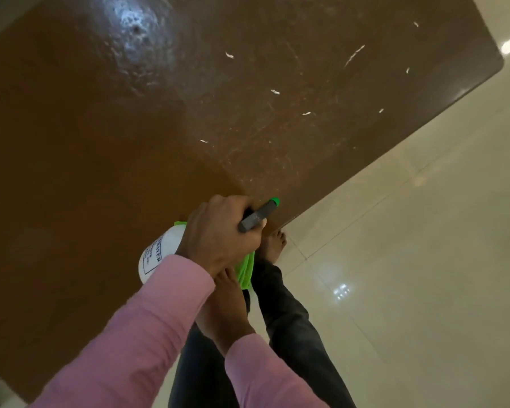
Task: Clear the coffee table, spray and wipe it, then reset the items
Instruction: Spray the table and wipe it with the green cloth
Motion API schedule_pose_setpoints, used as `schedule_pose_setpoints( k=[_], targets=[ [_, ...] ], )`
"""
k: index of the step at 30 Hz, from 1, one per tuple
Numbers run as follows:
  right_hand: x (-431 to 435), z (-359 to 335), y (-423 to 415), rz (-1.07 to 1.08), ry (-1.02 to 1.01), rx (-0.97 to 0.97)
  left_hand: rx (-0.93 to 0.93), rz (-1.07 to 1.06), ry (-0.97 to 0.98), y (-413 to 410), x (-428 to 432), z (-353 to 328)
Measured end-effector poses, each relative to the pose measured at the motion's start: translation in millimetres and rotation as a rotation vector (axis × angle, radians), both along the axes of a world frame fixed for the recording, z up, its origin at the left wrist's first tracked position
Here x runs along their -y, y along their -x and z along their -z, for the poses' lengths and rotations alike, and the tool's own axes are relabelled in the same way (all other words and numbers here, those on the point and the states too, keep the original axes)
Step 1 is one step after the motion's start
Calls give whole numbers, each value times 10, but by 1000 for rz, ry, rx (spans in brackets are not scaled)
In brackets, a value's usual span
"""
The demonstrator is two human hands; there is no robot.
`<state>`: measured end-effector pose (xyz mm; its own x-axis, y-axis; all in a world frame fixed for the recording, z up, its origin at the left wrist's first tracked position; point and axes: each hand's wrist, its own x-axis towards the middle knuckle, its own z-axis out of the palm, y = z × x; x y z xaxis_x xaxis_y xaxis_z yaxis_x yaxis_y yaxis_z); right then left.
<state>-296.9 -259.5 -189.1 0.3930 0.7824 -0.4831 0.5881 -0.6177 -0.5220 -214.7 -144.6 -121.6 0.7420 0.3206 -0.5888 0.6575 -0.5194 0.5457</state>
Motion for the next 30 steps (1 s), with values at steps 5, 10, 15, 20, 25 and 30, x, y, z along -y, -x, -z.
schedule_pose_setpoints(
  k=[5,10,15,20,25,30],
  targets=[
    [-75,31,22,-36,49,-40,-65,-18,-50,-18,-33,17],
    [-118,57,123,12,70,-7,-95,120,-19,43,-144,37],
    [-291,-22,220,249,99,-80,-29,28,-100,75,-419,-28],
    [-420,11,353,351,141,-40,-10,-13,-152,152,-911,-59],
    [-496,134,454,299,249,43,26,-186,-233,195,-1491,-51],
    [-473,223,514,289,255,132,87,-287,-225,214,-1798,-10]
  ],
)
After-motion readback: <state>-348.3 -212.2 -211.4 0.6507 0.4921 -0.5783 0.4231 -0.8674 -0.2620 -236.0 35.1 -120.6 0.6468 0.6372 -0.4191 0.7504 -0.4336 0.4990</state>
